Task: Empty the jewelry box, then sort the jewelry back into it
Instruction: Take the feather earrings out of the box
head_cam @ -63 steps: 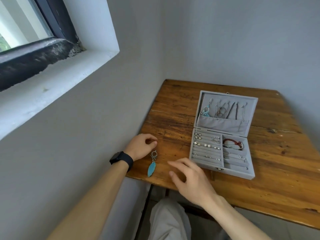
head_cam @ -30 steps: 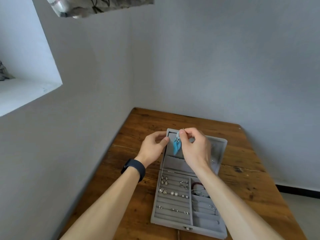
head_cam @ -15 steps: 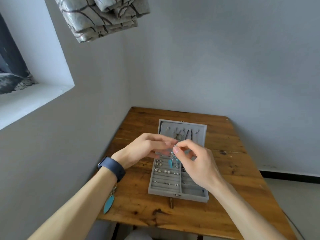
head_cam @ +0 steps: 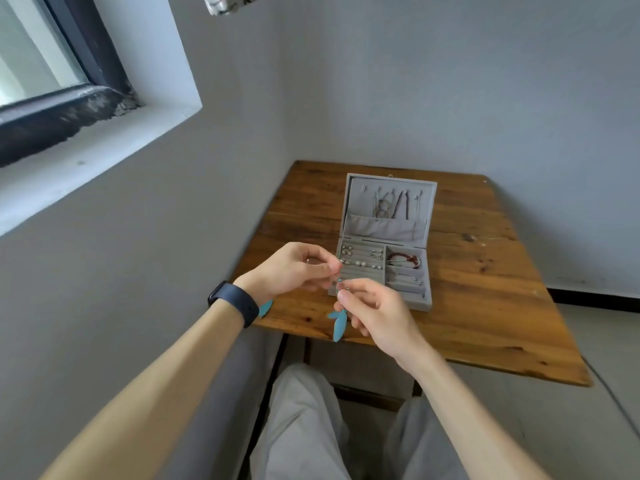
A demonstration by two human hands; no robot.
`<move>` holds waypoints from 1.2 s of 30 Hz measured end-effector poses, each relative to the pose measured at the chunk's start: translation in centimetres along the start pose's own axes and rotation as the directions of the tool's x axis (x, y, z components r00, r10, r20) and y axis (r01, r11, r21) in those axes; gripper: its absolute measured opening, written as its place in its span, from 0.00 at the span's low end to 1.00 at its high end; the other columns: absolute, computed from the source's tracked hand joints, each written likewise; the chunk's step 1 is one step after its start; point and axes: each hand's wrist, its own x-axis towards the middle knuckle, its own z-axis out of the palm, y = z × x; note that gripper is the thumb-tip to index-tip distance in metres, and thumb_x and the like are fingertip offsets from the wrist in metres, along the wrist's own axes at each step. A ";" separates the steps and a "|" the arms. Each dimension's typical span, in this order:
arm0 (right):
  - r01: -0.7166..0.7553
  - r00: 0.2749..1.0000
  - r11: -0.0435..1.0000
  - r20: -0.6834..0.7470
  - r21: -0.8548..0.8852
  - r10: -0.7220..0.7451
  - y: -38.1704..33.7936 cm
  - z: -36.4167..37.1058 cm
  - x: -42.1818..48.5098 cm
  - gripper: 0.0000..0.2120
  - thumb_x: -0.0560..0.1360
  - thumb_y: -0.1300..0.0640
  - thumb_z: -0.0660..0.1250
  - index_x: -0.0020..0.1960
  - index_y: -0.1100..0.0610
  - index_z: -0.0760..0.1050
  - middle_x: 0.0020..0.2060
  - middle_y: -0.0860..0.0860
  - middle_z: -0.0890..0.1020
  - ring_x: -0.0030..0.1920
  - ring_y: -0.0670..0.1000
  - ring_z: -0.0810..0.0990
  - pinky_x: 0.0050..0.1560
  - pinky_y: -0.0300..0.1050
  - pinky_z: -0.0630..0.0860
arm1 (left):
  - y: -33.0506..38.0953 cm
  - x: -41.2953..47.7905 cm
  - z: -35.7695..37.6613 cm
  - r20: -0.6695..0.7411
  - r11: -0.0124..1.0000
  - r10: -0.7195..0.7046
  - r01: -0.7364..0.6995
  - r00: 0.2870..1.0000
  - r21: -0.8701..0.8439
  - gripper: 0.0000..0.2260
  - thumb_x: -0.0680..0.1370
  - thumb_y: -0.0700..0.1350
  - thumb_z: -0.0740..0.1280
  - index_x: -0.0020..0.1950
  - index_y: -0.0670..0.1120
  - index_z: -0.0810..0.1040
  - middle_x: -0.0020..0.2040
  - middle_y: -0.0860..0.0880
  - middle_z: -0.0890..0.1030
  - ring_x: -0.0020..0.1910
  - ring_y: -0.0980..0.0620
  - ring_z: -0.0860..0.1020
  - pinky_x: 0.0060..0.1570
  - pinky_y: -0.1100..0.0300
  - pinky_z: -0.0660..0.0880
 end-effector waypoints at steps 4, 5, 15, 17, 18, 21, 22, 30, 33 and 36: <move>-0.062 0.998 0.998 0.028 0.032 0.061 1.4 1.7 -0.6 0.10 0.80 0.52 0.67 0.61 0.47 0.78 0.45 0.46 0.86 0.35 0.45 0.77 0.34 0.36 0.73 | -0.8 -0.3 -1.2 -0.007 0.997 0.006 -0.005 1.000 0.073 0.06 0.79 0.45 0.70 0.52 0.44 0.83 0.44 0.51 0.85 0.44 0.54 0.83 0.49 0.60 0.81; -0.071 0.997 0.997 0.030 0.034 0.070 1.8 2.2 -0.7 0.09 0.80 0.52 0.67 0.60 0.48 0.78 0.43 0.46 0.86 0.34 0.46 0.76 0.34 0.35 0.72 | -1.0 -0.3 -1.4 -0.029 0.998 0.002 0.000 1.000 0.058 0.06 0.79 0.46 0.70 0.52 0.44 0.83 0.44 0.51 0.85 0.44 0.54 0.84 0.48 0.60 0.81; -0.155 0.979 0.964 -0.162 -0.215 0.121 5.4 7.0 0.4 0.07 0.81 0.50 0.64 0.58 0.48 0.73 0.51 0.43 0.84 0.32 0.44 0.83 0.32 0.36 0.78 | -6.4 2.4 -4.7 -0.241 0.916 0.001 0.096 0.970 0.390 0.03 0.79 0.49 0.70 0.49 0.52 0.83 0.47 0.57 0.83 0.50 0.58 0.80 0.54 0.61 0.76; -0.125 0.982 0.914 -0.183 -0.386 0.057 6.0 7.9 1.2 0.04 0.81 0.47 0.64 0.53 0.45 0.71 0.49 0.42 0.84 0.36 0.45 0.83 0.37 0.45 0.82 | -7.7 3.1 -5.3 -0.251 0.902 -0.010 0.117 0.968 0.415 0.04 0.79 0.50 0.71 0.50 0.52 0.84 0.49 0.57 0.83 0.52 0.57 0.79 0.56 0.59 0.76; -0.111 0.983 0.877 -0.183 -0.468 0.027 6.3 8.4 1.6 0.03 0.81 0.46 0.64 0.52 0.45 0.71 0.47 0.41 0.84 0.38 0.45 0.83 0.38 0.48 0.82 | -8.2 3.5 -5.6 -0.255 0.895 -0.011 0.123 0.967 0.429 0.04 0.79 0.50 0.71 0.50 0.52 0.84 0.49 0.57 0.83 0.52 0.57 0.79 0.56 0.59 0.75; -0.113 0.983 0.781 -0.184 -0.614 -0.002 6.6 9.7 3.1 0.04 0.80 0.45 0.64 0.52 0.45 0.75 0.44 0.41 0.83 0.42 0.46 0.82 0.38 0.45 0.80 | -9.5 4.8 -6.4 -0.259 0.861 -0.007 0.137 0.966 0.489 0.03 0.78 0.50 0.71 0.49 0.53 0.84 0.49 0.56 0.83 0.53 0.56 0.79 0.54 0.60 0.73; -0.113 0.983 0.764 -0.185 -0.636 -0.009 6.7 10.0 3.7 0.05 0.80 0.46 0.64 0.52 0.45 0.76 0.45 0.42 0.83 0.44 0.47 0.82 0.38 0.44 0.79 | -9.8 5.2 -6.5 -0.258 0.846 -0.010 0.146 0.966 0.513 0.03 0.78 0.50 0.71 0.49 0.53 0.84 0.49 0.56 0.83 0.53 0.56 0.79 0.55 0.60 0.74; -0.049 0.987 0.634 -0.134 -0.772 -0.087 8.2 11.2 6.8 0.09 0.78 0.45 0.62 0.54 0.44 0.79 0.52 0.43 0.80 0.55 0.49 0.72 0.51 0.46 0.71 | -11.5 7.8 -7.2 -0.192 0.746 0.007 0.123 0.981 0.654 0.02 0.79 0.50 0.70 0.50 0.54 0.82 0.51 0.53 0.83 0.51 0.54 0.80 0.53 0.55 0.78; -0.022 0.981 0.613 -0.136 -0.790 -0.140 8.9 11.6 7.1 0.08 0.77 0.44 0.63 0.52 0.45 0.78 0.51 0.44 0.78 0.54 0.49 0.72 0.51 0.46 0.72 | -12.0 8.2 -7.2 -0.176 0.726 0.031 0.099 0.984 0.680 0.04 0.80 0.49 0.69 0.52 0.53 0.83 0.54 0.52 0.82 0.53 0.54 0.78 0.53 0.59 0.74; 0.001 0.970 0.587 -0.141 -0.810 -0.196 9.6 11.6 7.0 0.09 0.77 0.42 0.63 0.51 0.45 0.77 0.49 0.44 0.77 0.51 0.49 0.72 0.48 0.45 0.72 | -12.5 8.2 -7.0 -0.191 0.723 0.057 0.091 0.980 0.685 0.05 0.79 0.50 0.69 0.53 0.54 0.83 0.57 0.51 0.80 0.57 0.53 0.76 0.54 0.60 0.70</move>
